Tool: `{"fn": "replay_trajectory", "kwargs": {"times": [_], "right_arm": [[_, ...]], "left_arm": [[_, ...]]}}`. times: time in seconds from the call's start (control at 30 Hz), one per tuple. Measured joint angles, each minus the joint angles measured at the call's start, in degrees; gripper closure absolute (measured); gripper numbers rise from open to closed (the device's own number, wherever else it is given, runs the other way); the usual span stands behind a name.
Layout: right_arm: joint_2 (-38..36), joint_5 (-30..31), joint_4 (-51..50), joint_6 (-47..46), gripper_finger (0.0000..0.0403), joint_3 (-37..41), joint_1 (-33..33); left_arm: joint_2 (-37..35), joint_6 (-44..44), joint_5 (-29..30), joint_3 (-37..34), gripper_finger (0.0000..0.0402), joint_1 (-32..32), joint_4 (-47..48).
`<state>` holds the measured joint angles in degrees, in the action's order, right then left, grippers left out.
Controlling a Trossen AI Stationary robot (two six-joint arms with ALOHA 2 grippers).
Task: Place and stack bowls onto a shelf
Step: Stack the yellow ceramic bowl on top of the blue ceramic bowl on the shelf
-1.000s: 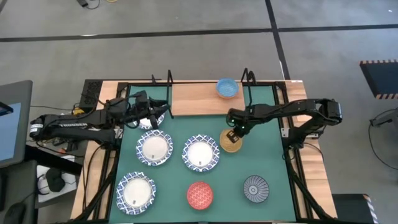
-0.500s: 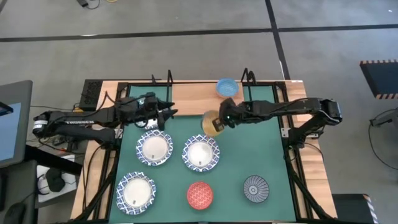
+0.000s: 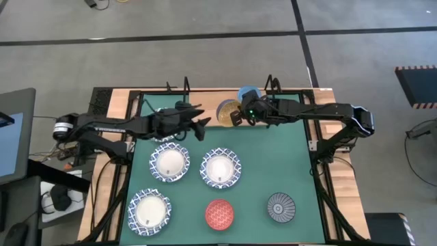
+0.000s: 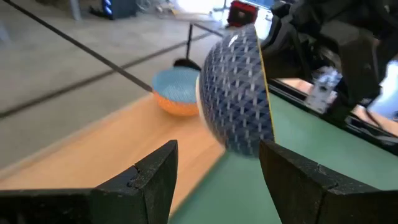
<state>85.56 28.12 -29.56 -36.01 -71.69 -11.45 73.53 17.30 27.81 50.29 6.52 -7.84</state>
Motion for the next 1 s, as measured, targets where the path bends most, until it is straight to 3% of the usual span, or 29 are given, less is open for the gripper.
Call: {"fn": "replay_trajectory", "kwargs": {"times": [0.23, 0.47, 0.8, 1.0], "right_arm": [[-0.1, 2.6, 4.7, 5.3, 0.0361, -0.2, -0.2], [-0.1, 7.6, 5.8, 8.4, 0.0361, -0.2, -0.1], [-0.4, 10.0, 9.0, 12.6, 0.0361, -0.2, 0.0], [-0.4, 10.8, 9.5, 12.7, 0.0361, -0.2, -2.0]], "left_arm": [[8.5, -9.0, 9.8, 10.0, 0.0192, -0.7, 0.4], [12.8, -9.4, 16.9, 17.2, 0.0197, -0.8, 7.2], [12.8, -9.0, 17.4, 18.5, 0.0267, -0.7, 8.4], [12.8, -7.2, 17.3, 18.5, 0.0277, -1.4, 6.3]]}}
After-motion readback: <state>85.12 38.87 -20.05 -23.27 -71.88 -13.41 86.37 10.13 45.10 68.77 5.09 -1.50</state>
